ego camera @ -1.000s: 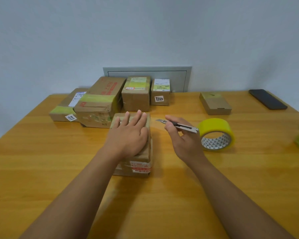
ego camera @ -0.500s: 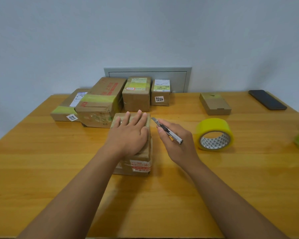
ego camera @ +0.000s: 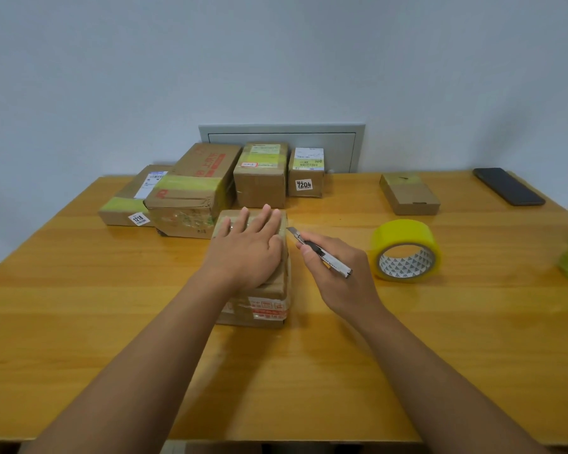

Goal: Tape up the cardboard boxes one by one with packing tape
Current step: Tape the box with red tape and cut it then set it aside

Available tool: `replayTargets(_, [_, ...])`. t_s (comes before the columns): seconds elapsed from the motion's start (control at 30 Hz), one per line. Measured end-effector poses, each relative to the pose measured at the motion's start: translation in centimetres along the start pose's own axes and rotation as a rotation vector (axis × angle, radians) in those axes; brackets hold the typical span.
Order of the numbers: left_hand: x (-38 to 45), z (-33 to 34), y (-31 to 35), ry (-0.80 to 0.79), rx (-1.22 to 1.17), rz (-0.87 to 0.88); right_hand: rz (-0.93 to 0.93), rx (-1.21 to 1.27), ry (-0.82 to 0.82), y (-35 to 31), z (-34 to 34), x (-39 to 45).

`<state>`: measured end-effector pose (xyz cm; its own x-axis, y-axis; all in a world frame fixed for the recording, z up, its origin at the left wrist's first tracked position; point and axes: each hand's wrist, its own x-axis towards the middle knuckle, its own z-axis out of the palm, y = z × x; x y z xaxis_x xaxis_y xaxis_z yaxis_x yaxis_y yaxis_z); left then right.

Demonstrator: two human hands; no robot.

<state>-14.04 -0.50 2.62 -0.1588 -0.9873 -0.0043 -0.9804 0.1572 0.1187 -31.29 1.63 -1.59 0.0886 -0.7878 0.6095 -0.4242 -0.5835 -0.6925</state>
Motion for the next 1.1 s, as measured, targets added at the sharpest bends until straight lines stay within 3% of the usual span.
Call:
replayTargets(0.33, [-0.2,-0.2,0.1,-0.006,-0.006,0.000,0.023,0.110,0.012,-1.3,-1.6,-1.1])
replayTargets(0.5, [-0.2,-0.2,0.0,-0.004,-0.009,0.003,-0.050,0.086,-0.046,-1.0,-3.9,-2.0])
replayTargets(0.7, [-0.4,-0.4,0.2,0.003,-0.013,0.001,0.139,0.035,-0.511,-0.8,-6.0,-5.0])
replayTargets(0.83, [-0.4,-0.4,0.2,-0.004,-0.018,0.007,0.369,0.218,-0.467,-1.4,-7.2,-5.9])
replayTargets(0.9, [-0.3,-0.4,0.1,-0.008,-0.022,0.006,0.328,0.040,-0.532,-1.5,-7.6,-6.0])
replayTargets(1.1, [-0.4,-0.5,0.1,-0.010,-0.032,0.005,0.232,-0.417,-0.958,-2.5,-7.6,-6.1])
